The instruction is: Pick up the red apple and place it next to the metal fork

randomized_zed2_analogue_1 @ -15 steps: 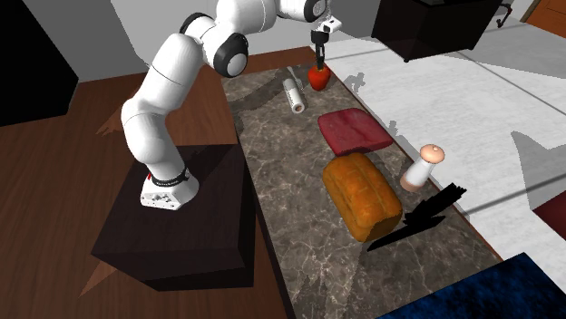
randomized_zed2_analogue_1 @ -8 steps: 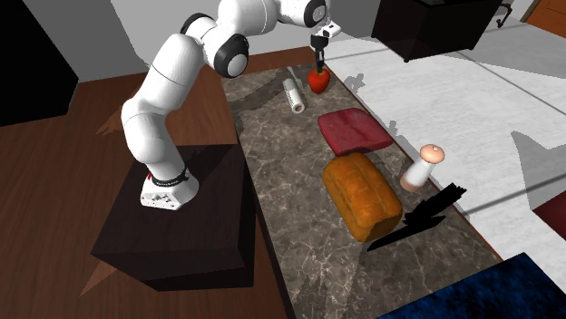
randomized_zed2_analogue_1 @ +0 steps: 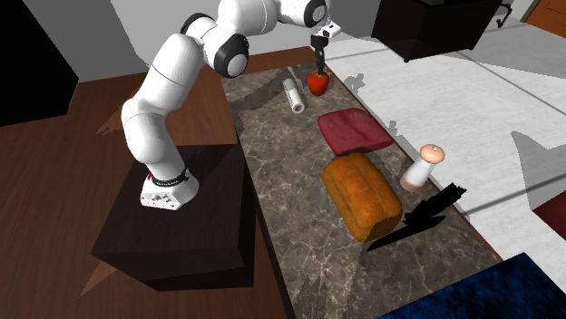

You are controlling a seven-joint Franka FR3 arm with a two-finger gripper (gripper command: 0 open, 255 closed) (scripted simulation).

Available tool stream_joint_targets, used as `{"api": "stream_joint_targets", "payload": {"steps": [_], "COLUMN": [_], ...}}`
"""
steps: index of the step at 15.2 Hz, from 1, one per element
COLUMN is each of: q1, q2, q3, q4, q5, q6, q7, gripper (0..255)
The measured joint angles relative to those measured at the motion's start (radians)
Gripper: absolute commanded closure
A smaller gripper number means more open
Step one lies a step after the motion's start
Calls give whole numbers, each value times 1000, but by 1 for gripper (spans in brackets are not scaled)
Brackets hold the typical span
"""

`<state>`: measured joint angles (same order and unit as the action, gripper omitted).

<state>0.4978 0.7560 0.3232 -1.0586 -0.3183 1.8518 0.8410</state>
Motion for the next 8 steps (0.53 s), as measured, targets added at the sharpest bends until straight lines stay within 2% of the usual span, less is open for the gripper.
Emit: {"api": "stream_joint_targets", "payload": {"steps": [2,5,8], "q1": [-3,12,19], "q2": [-10,-20,-13], "q3": [1,4,4], "q4": [-3,70,104], "q5": [2,7,7], "q6": [-7,-86,-113], "q7": [-2,-9,-12], "gripper": [0,0,0]}}
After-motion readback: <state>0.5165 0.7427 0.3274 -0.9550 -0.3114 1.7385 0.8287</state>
